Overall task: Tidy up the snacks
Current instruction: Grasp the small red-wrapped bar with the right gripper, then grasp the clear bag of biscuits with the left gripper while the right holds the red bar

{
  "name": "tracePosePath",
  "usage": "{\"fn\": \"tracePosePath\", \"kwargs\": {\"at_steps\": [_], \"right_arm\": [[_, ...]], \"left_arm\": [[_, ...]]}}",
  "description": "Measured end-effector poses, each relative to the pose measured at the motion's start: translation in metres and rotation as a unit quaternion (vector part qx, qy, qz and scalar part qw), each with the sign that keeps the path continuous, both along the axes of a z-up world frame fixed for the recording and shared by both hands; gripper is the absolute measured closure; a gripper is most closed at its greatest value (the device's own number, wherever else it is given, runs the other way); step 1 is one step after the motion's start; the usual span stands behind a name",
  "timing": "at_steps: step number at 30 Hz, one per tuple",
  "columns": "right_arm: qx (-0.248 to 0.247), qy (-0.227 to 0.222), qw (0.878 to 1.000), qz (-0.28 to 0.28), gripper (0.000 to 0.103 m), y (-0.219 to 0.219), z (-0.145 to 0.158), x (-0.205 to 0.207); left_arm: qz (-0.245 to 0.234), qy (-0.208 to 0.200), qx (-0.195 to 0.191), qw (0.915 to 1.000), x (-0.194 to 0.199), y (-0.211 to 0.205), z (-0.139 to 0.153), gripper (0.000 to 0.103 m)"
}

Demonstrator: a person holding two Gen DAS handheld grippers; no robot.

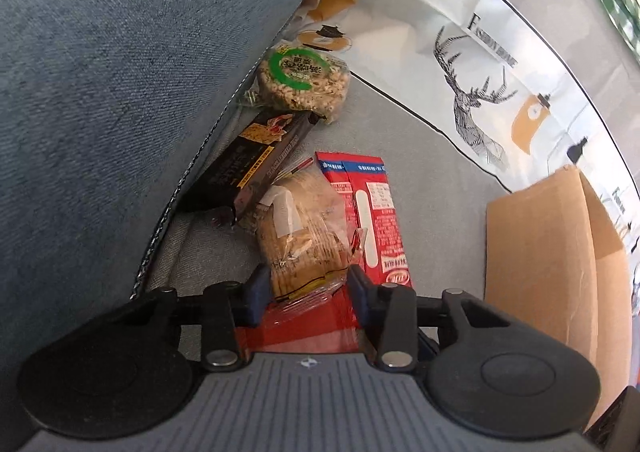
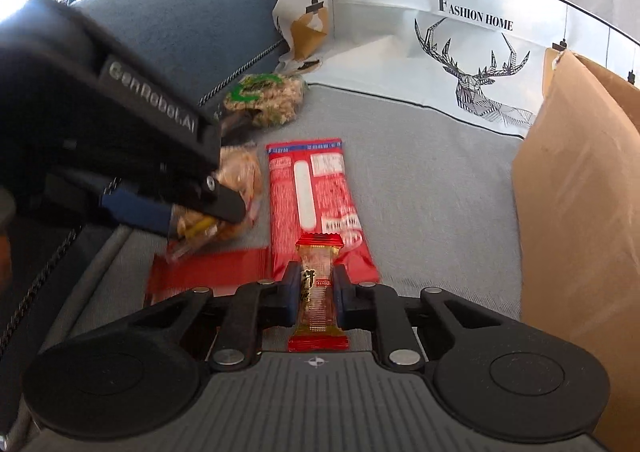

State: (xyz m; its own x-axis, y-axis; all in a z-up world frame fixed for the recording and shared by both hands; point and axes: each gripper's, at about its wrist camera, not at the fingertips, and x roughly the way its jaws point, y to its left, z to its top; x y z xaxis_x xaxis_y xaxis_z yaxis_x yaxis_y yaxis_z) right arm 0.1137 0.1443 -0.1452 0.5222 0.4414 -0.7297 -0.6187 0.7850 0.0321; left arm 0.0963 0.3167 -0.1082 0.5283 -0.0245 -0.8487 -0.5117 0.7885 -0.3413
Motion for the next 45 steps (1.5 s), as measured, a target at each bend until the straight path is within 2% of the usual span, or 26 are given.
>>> {"fn": "tracePosePath", "kwargs": {"at_steps": [9,10,11,15,18,22,24,27,29,31,35,38,41,43,45], "right_arm": [[0.005,-0.02,0.999,0.03,0.086,-0.029,0.026,-0.057],[0.003,-0.024,0.999,0.034,0.086,-0.033,0.029,-0.065],[0.005,-0.026,0.999,0.037,0.086,-0.037,0.032,-0.072],[0.009,-0.025,0.998,0.054,0.086,-0.052,0.039,-0.099],[0.01,-0.013,0.998,0.065,0.086,-0.064,0.034,-0.113],[0.022,0.004,0.998,0.061,0.086,-0.081,0.029,-0.124],[0.021,0.007,0.998,0.058,0.086,-0.085,0.024,-0.128],[0.029,-0.003,0.997,0.067,0.086,-0.086,0.023,-0.128],[0.035,-0.001,0.997,0.066,0.086,-0.088,0.021,-0.126],[0.04,0.004,0.997,0.06,0.086,-0.088,0.017,-0.121],[0.042,0.032,0.998,0.042,0.081,-0.087,0.007,-0.109],[0.043,0.055,0.997,0.041,0.074,-0.086,0.002,-0.104],[0.038,0.052,0.997,0.052,0.071,-0.084,0.002,-0.107],[0.026,0.052,0.997,0.058,0.071,-0.082,0.0,-0.108],[0.015,0.053,0.997,0.062,0.07,-0.08,-0.004,-0.108]], "left_arm": [[-0.037,-0.016,0.014,0.9991,-0.03,-0.015,0.019,0.063],[-0.041,-0.018,0.019,0.9988,-0.033,-0.018,0.021,0.083],[-0.045,-0.018,0.021,0.9986,-0.037,-0.021,0.023,0.096],[-0.051,-0.05,0.019,0.9973,-0.057,-0.03,0.034,0.098],[-0.05,-0.053,0.024,0.9971,-0.067,-0.034,0.036,0.097],[-0.034,-0.061,-0.002,0.9975,-0.086,-0.027,0.041,0.089],[-0.052,-0.072,0.021,0.9959,-0.098,-0.027,0.049,0.084],[-0.072,-0.077,0.082,0.991,-0.118,-0.035,0.048,0.076],[-0.062,-0.108,0.069,0.9899,-0.13,-0.034,0.046,0.076],[-0.049,-0.14,0.065,0.9868,-0.133,-0.032,0.048,0.067],[-0.064,-0.117,0.066,0.9889,-0.115,-0.038,0.04,0.064],[-0.076,-0.103,0.059,0.99,-0.102,-0.038,0.035,0.057],[-0.064,-0.098,0.054,0.9916,-0.094,-0.036,0.029,0.049],[-0.053,-0.104,0.047,0.9921,-0.09,-0.035,0.024,0.032],[-0.039,-0.107,0.048,0.9923,-0.084,-0.034,0.02,0.022]]}}
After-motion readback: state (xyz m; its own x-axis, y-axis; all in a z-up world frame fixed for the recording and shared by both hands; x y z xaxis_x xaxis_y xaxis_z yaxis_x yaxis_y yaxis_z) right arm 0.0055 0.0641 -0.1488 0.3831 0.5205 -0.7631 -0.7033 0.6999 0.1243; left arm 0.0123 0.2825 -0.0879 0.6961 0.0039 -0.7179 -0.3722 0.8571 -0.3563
